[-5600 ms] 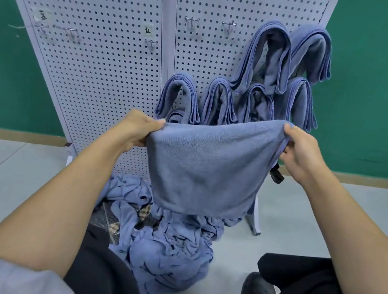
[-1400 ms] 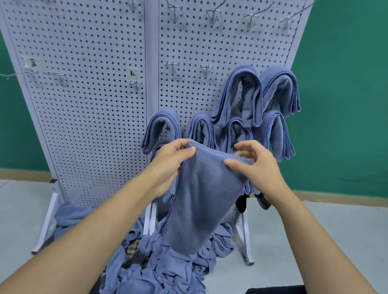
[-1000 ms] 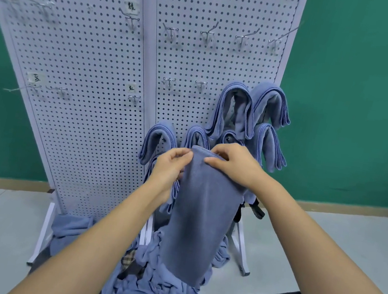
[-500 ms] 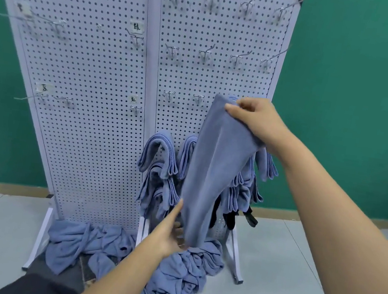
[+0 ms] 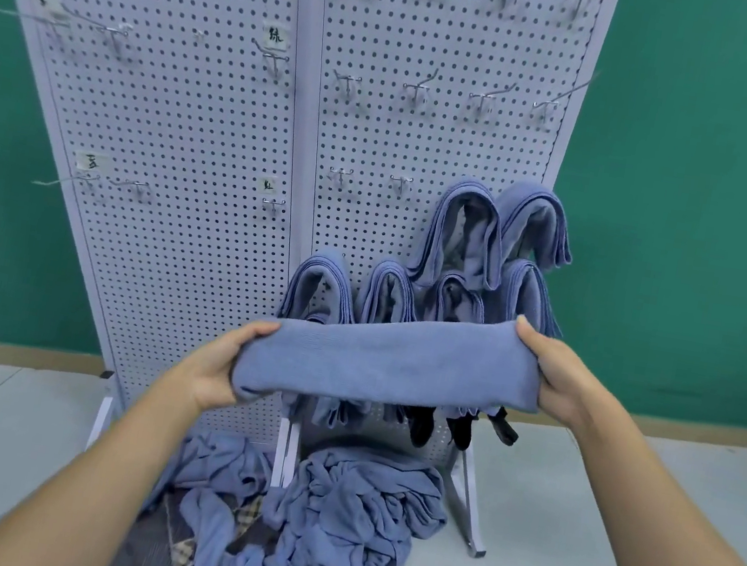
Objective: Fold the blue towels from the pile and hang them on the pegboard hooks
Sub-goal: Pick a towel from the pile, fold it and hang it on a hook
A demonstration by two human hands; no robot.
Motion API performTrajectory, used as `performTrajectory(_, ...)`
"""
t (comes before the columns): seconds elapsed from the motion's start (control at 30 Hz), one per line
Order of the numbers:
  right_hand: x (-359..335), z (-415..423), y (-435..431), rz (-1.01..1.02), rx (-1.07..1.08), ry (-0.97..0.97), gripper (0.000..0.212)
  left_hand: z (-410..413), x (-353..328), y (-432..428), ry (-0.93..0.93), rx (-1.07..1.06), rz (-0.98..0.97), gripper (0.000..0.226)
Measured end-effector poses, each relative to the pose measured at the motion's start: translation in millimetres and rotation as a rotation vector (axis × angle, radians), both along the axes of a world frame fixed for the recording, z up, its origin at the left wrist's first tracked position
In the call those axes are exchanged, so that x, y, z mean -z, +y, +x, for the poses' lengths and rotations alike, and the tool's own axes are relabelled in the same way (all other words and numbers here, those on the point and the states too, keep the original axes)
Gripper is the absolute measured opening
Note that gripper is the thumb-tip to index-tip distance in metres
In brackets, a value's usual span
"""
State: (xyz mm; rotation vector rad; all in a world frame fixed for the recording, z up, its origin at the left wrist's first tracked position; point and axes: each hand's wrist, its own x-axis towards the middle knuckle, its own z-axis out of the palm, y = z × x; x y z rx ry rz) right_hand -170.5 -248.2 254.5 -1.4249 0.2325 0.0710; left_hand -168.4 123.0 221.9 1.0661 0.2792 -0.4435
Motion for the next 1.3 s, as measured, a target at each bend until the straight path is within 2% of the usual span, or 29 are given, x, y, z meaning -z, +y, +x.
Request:
performTrajectory(0.07, 17.9, 0.5, 3.5, 0.070, -0.129, 0.020, 0.043, 7.1, -3.0, 16.6, -0.018, -0.014, 0.081, 0.023)
performTrajectory(0.13, 37.3, 3.7, 7.8, 0.105, -0.229, 0.028, 0.067, 11.7, 2.5, 32.9, -0.054, -0.021, 0.121, 0.025)
performTrajectory(0.17, 45.3, 4.4, 10.9, 0.113, -0.260, 0.037, 0.065, 13.3, 7.0, 40.8, -0.076, -0.020, 0.134, 0.024)
performTrajectory(0.23, 54.6, 6.9, 16.6, 0.125, -0.261, 0.049, 0.035, 15.2, 15.7, 53.6, -0.119, -0.005, 0.165, 0.026)
performTrajectory(0.3, 58.4, 9.1, 20.0, 0.075, -0.242, 0.048, 0.021, 17.1, 23.2, 62.9, -0.162, 0.011, 0.230, 0.036)
performTrajectory(0.5, 61.0, 10.9, 19.1, -0.222, -0.304, 0.034, 0.025, 12.2, 27.5, 75.9, -0.207, 0.093, 0.429, 0.035)
performTrajectory(0.57, 63.4, 11.8, 17.6, -0.209, -0.329, 0.022, 0.028, 9.1, 26.8, 79.6, -0.221, 0.101, 0.380, 0.031)
performTrajectory(0.67, 64.0, 12.7, 18.1, -0.041, -0.318, -0.054, 0.026, 9.2, 25.6, 85.7, -0.290, 0.060, 0.287, 0.037)
performTrajectory(0.8, 63.8, 14.8, 14.4, 0.113, -0.321, -0.137, 0.051, 5.9, 19.8, 90.6, -0.379, 0.001, 0.114, 0.051)
performTrajectory(0.87, 63.0, 12.1, 13.4, 0.100, -0.314, -0.144, 0.035, 2.4, 17.2, 89.5, -0.402, 0.008, 0.079, 0.056)
performTrajectory(0.9, 61.8, 10.5, 13.6, 0.101, -0.299, -0.146, 0.023, 1.7, 16.7, 89.0, -0.414, 0.016, 0.067, 0.055)
performTrajectory(1.0, 58.6, 9.3, 13.6, 0.108, -0.247, -0.140, 0.050, -0.1, 14.6, 89.0, -0.414, 0.057, 0.008, 0.047)
performTrajectory(1.1, 52.0, 6.1, 13.3, 0.102, -0.266, -0.155, 0.045, -1.2, 8.3, 86.3, -0.398, 0.076, -0.030, 0.024)
performTrajectory(1.13, 49.2, 5.0, 13.2, 0.097, -0.261, -0.149, 0.037, -1.5, 5.4, 83.3, -0.392, 0.057, -0.002, 0.020)
performTrajectory(1.2, 43.3, 2.1, 15.9, 0.066, -0.247, -0.141, 0.029, 0.8, 3.8, 75.6, -0.412, 0.032, 0.151, 0.030)
performTrajectory(1.3, 36.2, -0.6, 21.3, -0.096, -0.201, -0.135, 0.015, 1.4, 1.5, 59.9, -0.466, 0.004, 0.397, 0.011)
